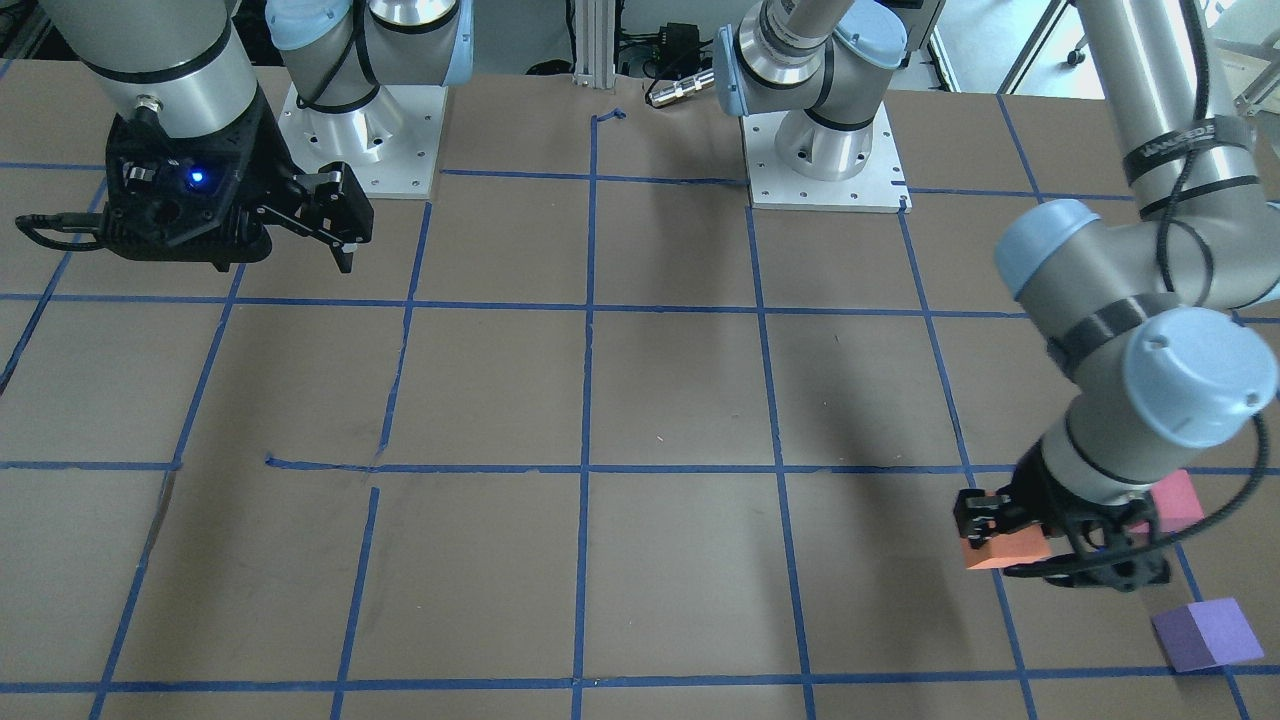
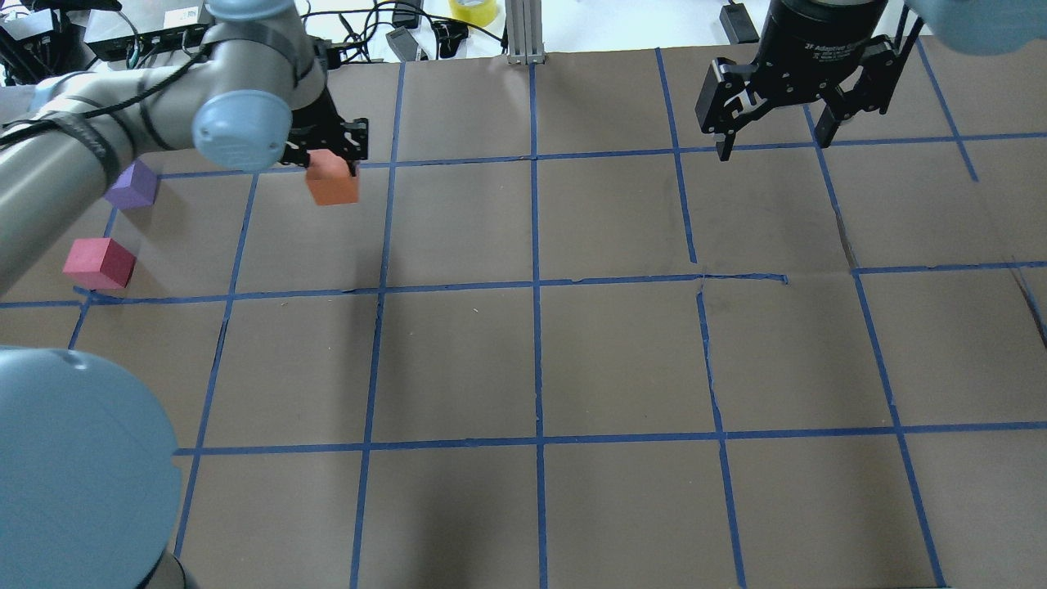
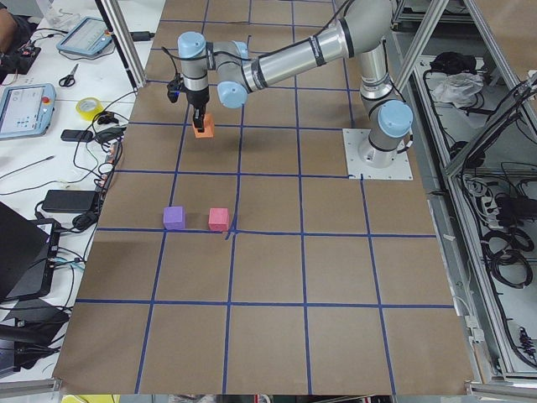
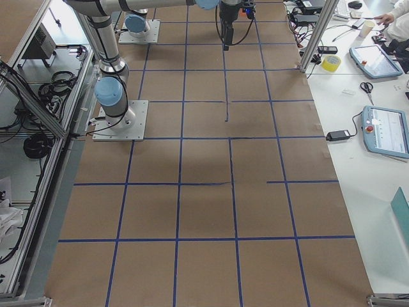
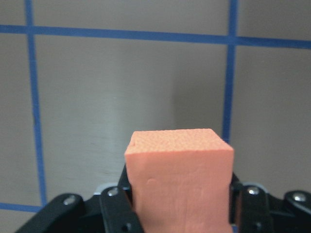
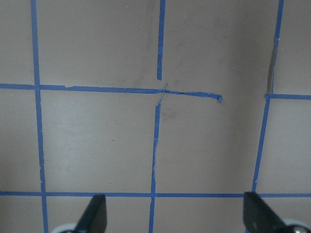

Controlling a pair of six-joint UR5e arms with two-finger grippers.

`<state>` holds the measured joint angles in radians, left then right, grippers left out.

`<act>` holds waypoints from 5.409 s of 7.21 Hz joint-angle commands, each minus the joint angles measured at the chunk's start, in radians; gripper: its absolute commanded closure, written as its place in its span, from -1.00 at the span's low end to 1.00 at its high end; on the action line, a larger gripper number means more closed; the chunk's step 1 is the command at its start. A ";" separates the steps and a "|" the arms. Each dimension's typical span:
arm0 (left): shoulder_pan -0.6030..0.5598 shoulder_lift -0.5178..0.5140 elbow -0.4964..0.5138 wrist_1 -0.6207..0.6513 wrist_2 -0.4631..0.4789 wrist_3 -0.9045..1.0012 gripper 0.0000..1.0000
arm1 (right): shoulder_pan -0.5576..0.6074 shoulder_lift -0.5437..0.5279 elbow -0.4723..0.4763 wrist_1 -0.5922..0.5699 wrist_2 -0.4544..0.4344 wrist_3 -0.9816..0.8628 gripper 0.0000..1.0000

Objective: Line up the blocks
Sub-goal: 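Carry the orange cube with the left gripper toward the purple cube, then place the orange cube between the purple and pink cubes, pushing them aside, then open the left gripper and lift it away from the cubes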

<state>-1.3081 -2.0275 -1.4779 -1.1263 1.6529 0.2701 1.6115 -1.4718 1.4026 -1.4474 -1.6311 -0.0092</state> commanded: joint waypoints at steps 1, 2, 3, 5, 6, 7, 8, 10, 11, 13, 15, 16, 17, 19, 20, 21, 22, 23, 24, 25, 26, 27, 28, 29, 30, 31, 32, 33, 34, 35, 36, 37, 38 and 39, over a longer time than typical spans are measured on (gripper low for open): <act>0.165 -0.043 0.068 0.003 0.005 0.156 1.00 | 0.001 -0.007 -0.007 -0.008 0.002 0.005 -1.00; 0.212 -0.078 0.121 0.003 0.005 0.225 1.00 | 0.010 -0.010 -0.016 -0.008 0.002 -0.014 -1.00; 0.248 -0.126 0.169 0.002 -0.001 0.289 1.00 | 0.010 -0.002 -0.016 -0.010 0.013 -0.031 -1.00; 0.282 -0.186 0.227 0.002 -0.008 0.359 1.00 | 0.004 0.008 -0.004 -0.008 0.160 -0.037 -1.00; 0.285 -0.201 0.232 0.002 -0.008 0.373 1.00 | 0.005 -0.001 -0.002 -0.016 0.136 -0.055 -1.00; 0.285 -0.215 0.234 0.003 -0.008 0.377 1.00 | 0.002 -0.005 -0.007 -0.027 0.069 -0.084 -1.00; 0.287 -0.223 0.232 0.005 -0.008 0.382 1.00 | 0.001 -0.013 -0.002 -0.078 0.051 -0.086 -1.00; 0.287 -0.237 0.222 0.003 -0.013 0.368 1.00 | 0.004 -0.016 0.001 -0.083 0.048 -0.087 -1.00; 0.285 -0.243 0.213 0.003 -0.013 0.365 1.00 | 0.005 -0.019 0.001 -0.083 0.039 -0.078 -1.00; 0.285 -0.256 0.205 0.005 -0.010 0.342 1.00 | -0.001 -0.038 0.003 -0.076 0.037 -0.081 -1.00; 0.285 -0.270 0.205 0.005 -0.010 0.333 1.00 | -0.002 -0.038 0.003 -0.086 0.037 -0.086 -1.00; 0.287 -0.270 0.205 0.005 -0.010 0.327 1.00 | -0.002 -0.036 0.003 -0.091 0.037 -0.095 -1.00; 0.287 -0.273 0.211 0.013 -0.016 0.304 1.00 | -0.010 -0.038 0.001 -0.090 0.037 -0.112 -1.00; 0.317 -0.275 0.208 0.014 -0.048 0.308 1.00 | -0.016 -0.051 0.004 -0.071 0.037 -0.112 -1.00; 0.323 -0.278 0.211 0.014 -0.065 0.323 1.00 | -0.018 -0.053 0.007 -0.073 0.037 -0.112 -1.00; 0.328 -0.287 0.214 0.014 -0.064 0.346 1.00 | -0.016 -0.053 0.009 -0.070 0.037 -0.104 -1.00; 0.328 -0.287 0.208 0.014 -0.065 0.336 1.00 | -0.012 -0.055 0.021 -0.073 0.039 -0.098 -1.00; 0.328 -0.289 0.208 0.014 -0.064 0.342 1.00 | -0.013 -0.056 0.030 -0.086 0.039 -0.098 -1.00; 0.328 -0.289 0.205 0.016 -0.065 0.347 1.00 | -0.013 -0.056 0.030 -0.087 0.039 -0.098 -1.00; 0.328 -0.293 0.202 0.029 -0.065 0.353 1.00 | -0.012 -0.056 0.032 -0.087 0.039 -0.098 -1.00; 0.328 -0.299 0.202 0.037 -0.064 0.371 1.00 | -0.010 -0.056 0.033 -0.087 0.039 -0.098 -1.00; 0.328 -0.307 0.202 0.043 -0.061 0.380 0.81 | -0.012 -0.056 0.035 -0.087 0.039 -0.098 -1.00; 0.328 -0.309 0.194 0.046 -0.058 0.374 -0.94 | -0.010 -0.055 0.035 -0.087 0.039 -0.098 -1.00; 0.328 -0.307 0.183 0.046 -0.058 0.370 -1.00 | -0.012 -0.056 0.035 -0.087 0.039 -0.098 -1.00; 0.328 -0.306 0.185 0.048 -0.056 0.371 -1.00 | -0.010 -0.056 0.035 -0.085 0.039 -0.098 -1.00; 0.328 -0.280 0.188 0.049 -0.051 0.373 -1.00 | -0.010 -0.056 0.035 -0.083 0.039 -0.098 -1.00; 0.329 -0.249 0.194 0.046 -0.044 0.377 -1.00 | -0.010 -0.056 0.035 -0.083 0.037 -0.098 -1.00; 0.325 -0.199 0.182 0.030 -0.032 0.377 -1.00 | -0.010 -0.056 0.035 -0.083 0.037 -0.098 -1.00; 0.326 -0.121 0.165 -0.065 -0.030 0.379 -1.00 | -0.012 -0.056 0.035 -0.085 0.037 -0.098 -1.00; 0.328 -0.024 0.127 -0.116 -0.028 0.379 -1.00 | -0.010 -0.056 0.035 -0.087 0.037 -0.098 -1.00; 0.322 0.065 0.064 -0.131 -0.047 0.377 -1.00 | -0.012 -0.056 0.035 -0.085 0.037 -0.098 -1.00; 0.296 0.157 -0.032 -0.135 -0.059 0.348 -1.00 | -0.012 -0.056 0.035 -0.087 0.037 -0.100 -1.00; 0.267 0.235 -0.086 -0.135 -0.058 0.296 -1.00 | -0.013 -0.056 0.035 -0.087 0.037 -0.101 -1.00; 0.224 0.280 -0.091 -0.150 -0.055 0.209 -1.00 | -0.012 -0.056 0.035 -0.087 0.037 -0.101 -1.00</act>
<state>-1.0386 -1.8237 -1.5330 -1.2625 1.5978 0.5662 1.5994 -1.5279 1.4374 -1.5338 -1.5938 -0.1097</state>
